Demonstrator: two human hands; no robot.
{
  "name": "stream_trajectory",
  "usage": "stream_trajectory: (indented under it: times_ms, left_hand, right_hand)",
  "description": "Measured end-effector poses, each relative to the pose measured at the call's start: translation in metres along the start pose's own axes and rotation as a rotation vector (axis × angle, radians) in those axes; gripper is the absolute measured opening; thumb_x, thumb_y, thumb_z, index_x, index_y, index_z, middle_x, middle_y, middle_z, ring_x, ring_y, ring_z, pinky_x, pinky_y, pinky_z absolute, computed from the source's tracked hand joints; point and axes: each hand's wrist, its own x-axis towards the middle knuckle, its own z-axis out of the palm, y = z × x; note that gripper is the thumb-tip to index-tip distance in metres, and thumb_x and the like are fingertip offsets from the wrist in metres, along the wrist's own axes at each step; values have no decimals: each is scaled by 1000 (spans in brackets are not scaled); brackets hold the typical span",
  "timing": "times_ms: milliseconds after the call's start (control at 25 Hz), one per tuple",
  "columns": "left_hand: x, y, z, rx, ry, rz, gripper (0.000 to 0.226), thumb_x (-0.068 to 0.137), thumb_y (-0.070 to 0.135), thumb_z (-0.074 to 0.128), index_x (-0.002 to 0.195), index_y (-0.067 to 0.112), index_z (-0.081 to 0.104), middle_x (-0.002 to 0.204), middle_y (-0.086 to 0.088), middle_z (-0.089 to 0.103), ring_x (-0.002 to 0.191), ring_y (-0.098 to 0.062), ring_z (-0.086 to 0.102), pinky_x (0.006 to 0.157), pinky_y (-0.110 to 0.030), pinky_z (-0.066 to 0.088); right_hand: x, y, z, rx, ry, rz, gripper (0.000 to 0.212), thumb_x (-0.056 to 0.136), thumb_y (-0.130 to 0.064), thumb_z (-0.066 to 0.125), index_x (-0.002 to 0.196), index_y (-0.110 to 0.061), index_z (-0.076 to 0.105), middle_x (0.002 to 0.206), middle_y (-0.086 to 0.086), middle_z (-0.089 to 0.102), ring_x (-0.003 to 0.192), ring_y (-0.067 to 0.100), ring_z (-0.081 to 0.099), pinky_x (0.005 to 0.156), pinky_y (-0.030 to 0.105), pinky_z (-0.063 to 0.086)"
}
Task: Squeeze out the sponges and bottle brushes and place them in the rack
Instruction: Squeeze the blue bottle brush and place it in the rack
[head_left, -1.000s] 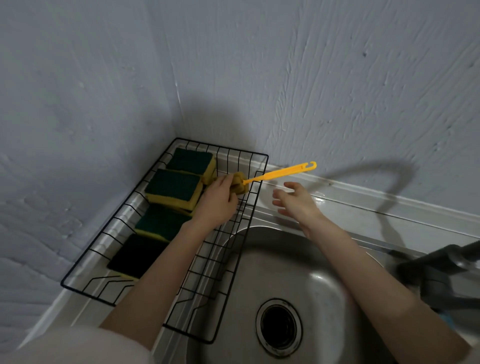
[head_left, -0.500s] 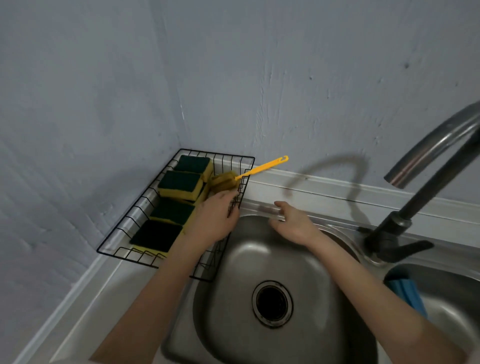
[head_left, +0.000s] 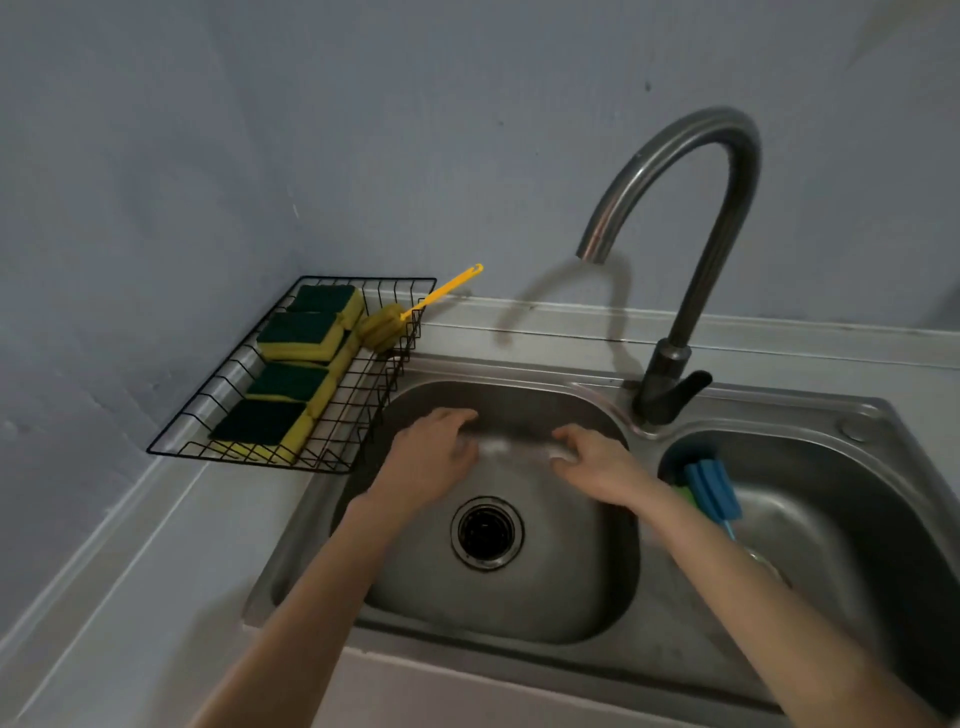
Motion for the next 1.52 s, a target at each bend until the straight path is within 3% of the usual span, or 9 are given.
stream_trajectory:
  times_ms: [240, 520, 640, 840, 960, 1040, 1120, 1320, 1520]
  left_hand:
    - [-1, 54, 50, -41, -64, -11, 43, 90, 21, 46, 133, 13, 42, 138, -11, 49, 126, -28, 47, 105, -37, 38]
    - [7, 146, 120, -164, -97, -48, 35, 92, 18, 43, 123, 11, 54, 130, -12, 58, 121, -28, 52, 101, -37, 42]
    - [10, 181, 155, -222, -134, -63, 35, 92, 18, 43, 124, 13, 55, 129, -9, 59, 120, -24, 53, 98, -31, 40]
    - [18, 218, 214, -253, -255, -122, 33, 91, 20, 45, 122, 11, 56, 124, -13, 60, 115, -27, 56, 97, -36, 45]
    - [22, 233, 245, -187, -362, -168, 32, 92, 24, 44, 118, 11, 56, 121, -17, 61, 112, -32, 56, 95, -42, 47]
    - [24, 237, 262, -105, -458, -214, 33, 91, 23, 43, 120, 9, 54, 123, -19, 58, 114, -34, 54, 95, -43, 46]
    - [29, 241, 278, -88, -544, -271, 34, 90, 21, 45, 120, 6, 53, 125, -20, 57, 116, -34, 54, 96, -42, 45]
    - [37, 242, 299, -122, -649, -371, 34, 89, 21, 50, 118, 4, 54, 125, -20, 58, 117, -32, 54, 96, -39, 44]
    - [40, 244, 300, -156, -603, -367, 36, 89, 17, 48, 120, 0, 49, 128, -23, 55, 119, -36, 52, 97, -40, 43]
  right_hand:
    - [-19, 58, -24, 104, 74, -22, 44, 91, -21, 50, 133, -11, 44, 137, 11, 51, 125, 24, 49, 98, 24, 37]
    - [-21, 154, -58, 70, 52, 25, 39, 88, -19, 53, 127, -12, 51, 129, 12, 58, 120, 23, 54, 91, 22, 37]
    - [-20, 193, -60, 36, 15, 60, 40, 88, -18, 52, 128, -11, 50, 128, 13, 58, 119, 26, 54, 92, 26, 38]
    - [-12, 257, -47, 77, -71, 130, 35, 89, -18, 51, 123, -8, 53, 126, 15, 59, 117, 28, 54, 96, 33, 41]
    - [-4, 288, -33, 109, -136, 133, 27, 89, -15, 50, 111, -2, 60, 109, 17, 65, 104, 30, 60, 85, 34, 47]
    - [-2, 297, -25, 118, -179, 141, 24, 90, -16, 50, 105, -2, 63, 92, 11, 60, 90, 23, 56, 63, 20, 43]
    - [2, 304, -16, 154, -191, 167, 18, 90, -18, 51, 93, -7, 66, 83, 3, 57, 87, 19, 53, 55, 12, 34]
    - [14, 308, 1, 189, -175, 212, 25, 87, -12, 54, 107, -1, 64, 113, 20, 66, 108, 32, 59, 74, 25, 39]
    - [18, 307, 4, 236, -188, 263, 25, 85, -13, 55, 107, -5, 64, 114, 18, 66, 107, 31, 60, 87, 32, 46]
